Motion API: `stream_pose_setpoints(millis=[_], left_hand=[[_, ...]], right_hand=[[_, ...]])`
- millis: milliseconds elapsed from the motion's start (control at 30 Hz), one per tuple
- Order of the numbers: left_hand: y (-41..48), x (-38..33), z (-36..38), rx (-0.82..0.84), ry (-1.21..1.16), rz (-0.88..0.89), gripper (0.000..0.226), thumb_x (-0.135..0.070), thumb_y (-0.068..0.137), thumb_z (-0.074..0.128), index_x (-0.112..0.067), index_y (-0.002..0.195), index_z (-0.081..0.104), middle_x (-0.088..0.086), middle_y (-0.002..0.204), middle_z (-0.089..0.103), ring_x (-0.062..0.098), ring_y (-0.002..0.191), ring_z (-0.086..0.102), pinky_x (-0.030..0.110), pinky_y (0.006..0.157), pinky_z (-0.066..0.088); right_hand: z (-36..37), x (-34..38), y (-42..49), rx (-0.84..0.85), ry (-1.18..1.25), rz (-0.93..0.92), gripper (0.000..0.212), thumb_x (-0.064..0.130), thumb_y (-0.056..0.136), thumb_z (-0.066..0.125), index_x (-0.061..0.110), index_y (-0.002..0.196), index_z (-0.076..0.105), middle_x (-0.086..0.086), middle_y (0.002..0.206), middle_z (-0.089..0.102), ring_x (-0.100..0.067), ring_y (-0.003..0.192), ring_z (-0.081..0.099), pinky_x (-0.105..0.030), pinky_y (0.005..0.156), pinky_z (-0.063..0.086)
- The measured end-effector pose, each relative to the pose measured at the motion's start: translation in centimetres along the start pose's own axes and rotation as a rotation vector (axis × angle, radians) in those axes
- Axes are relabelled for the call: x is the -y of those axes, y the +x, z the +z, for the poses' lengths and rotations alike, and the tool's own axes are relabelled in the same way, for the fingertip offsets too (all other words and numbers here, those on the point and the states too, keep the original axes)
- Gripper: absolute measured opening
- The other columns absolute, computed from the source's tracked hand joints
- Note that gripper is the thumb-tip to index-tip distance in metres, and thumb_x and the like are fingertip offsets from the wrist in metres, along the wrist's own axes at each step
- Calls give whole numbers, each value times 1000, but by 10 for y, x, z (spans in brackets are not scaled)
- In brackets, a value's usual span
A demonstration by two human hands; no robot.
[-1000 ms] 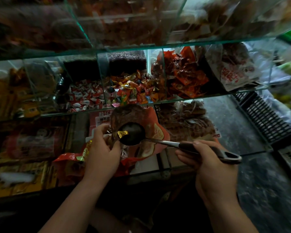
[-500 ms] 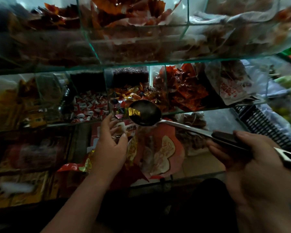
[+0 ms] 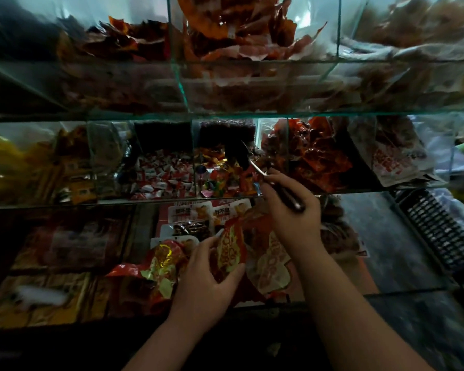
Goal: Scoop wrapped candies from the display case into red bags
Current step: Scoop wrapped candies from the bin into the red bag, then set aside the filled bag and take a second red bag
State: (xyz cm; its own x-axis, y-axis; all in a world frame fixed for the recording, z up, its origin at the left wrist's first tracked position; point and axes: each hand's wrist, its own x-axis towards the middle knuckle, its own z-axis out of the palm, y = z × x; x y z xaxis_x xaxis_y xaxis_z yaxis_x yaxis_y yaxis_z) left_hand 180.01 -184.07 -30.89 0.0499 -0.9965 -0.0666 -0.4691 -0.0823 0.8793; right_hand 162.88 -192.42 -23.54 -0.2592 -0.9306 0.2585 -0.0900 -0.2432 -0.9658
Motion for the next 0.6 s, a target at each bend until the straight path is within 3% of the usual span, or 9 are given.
stream_pose_setpoints(millis=[100, 133, 167, 233, 300, 367, 467, 533, 600], left_hand=[[-2, -1, 0, 45, -7, 22, 68, -78, 72, 65, -58, 131, 37, -33, 133, 44, -8, 123, 47, 16, 95, 44], [-4, -1, 1, 72, -8, 30, 71, -76, 73, 67, -56, 134, 37, -32, 136, 43, -7, 126, 46, 21, 100, 44], [-6, 0, 2, 97, -3, 44, 74, -76, 73, 67, -56, 137, 35, -33, 139, 40, -6, 129, 44, 25, 106, 42], [-10, 0, 2, 132, 24, 92, 81, -80, 71, 68, -61, 140, 29, -39, 142, 33, -9, 133, 37, 26, 111, 37], [-13, 1, 2, 177, 77, 131, 95, -87, 65, 67, -67, 142, 17, -44, 148, 19, -15, 138, 23, 29, 115, 29], [-15, 6, 4, 225, 158, 166, 117, -94, 55, 68, -69, 147, -2, -43, 156, -3, -19, 144, -3, 35, 120, 15], [-20, 13, 18, 232, 244, 168, 137, -91, 51, 73, -65, 146, -22, -38, 157, -26, -2, 151, -15, 45, 122, 11], [-19, 17, 30, 204, 260, 95, 140, -86, 53, 76, -65, 141, -31, -36, 155, -32, 4, 154, -11, 52, 124, 20], [-15, 21, 40, 159, 247, 53, 137, -87, 54, 73, -67, 137, -34, -40, 151, -33, 4, 153, -5, 52, 123, 26]], right_hand=[[8, -1, 19, -179, 623, 438, 16, 10, 99, 66, 6, 111, 75, -9, 107, 79, -29, 106, 75, -40, 94, 61], [7, -1, 26, -200, 682, 531, 19, 16, 101, 64, 7, 111, 77, -12, 109, 78, -32, 104, 75, -44, 94, 61], [5, -2, 31, -194, 603, 584, 22, 25, 101, 63, 16, 100, 82, -12, 104, 79, -31, 99, 77, -45, 91, 62], [0, -5, 37, -139, 197, 567, 33, 43, 95, 65, 31, 70, 82, 0, 76, 79, -18, 76, 77, -36, 70, 63], [-10, -13, 39, -125, -166, 459, 48, 57, 86, 71, 12, 67, 73, 1, 58, 66, -5, 53, 64, -22, 50, 50], [-23, -22, 37, -101, -331, 401, 57, 64, 77, 76, 9, 69, 64, 3, 57, 59, 0, 42, 53, -18, 40, 41], [-47, -33, 16, -31, -486, 419, 66, 82, 58, 75, 20, 81, 68, 11, 69, 67, 2, 53, 61, -20, 43, 43], [-62, -40, -1, -56, -647, 380, 69, 89, 55, 70, 31, 90, 61, 14, 85, 66, -3, 75, 64, -27, 57, 50], [-74, -48, -13, 4, -623, 444, 65, 78, 64, 77, 27, 101, 59, 16, 94, 63, -8, 90, 62, -33, 76, 52]])
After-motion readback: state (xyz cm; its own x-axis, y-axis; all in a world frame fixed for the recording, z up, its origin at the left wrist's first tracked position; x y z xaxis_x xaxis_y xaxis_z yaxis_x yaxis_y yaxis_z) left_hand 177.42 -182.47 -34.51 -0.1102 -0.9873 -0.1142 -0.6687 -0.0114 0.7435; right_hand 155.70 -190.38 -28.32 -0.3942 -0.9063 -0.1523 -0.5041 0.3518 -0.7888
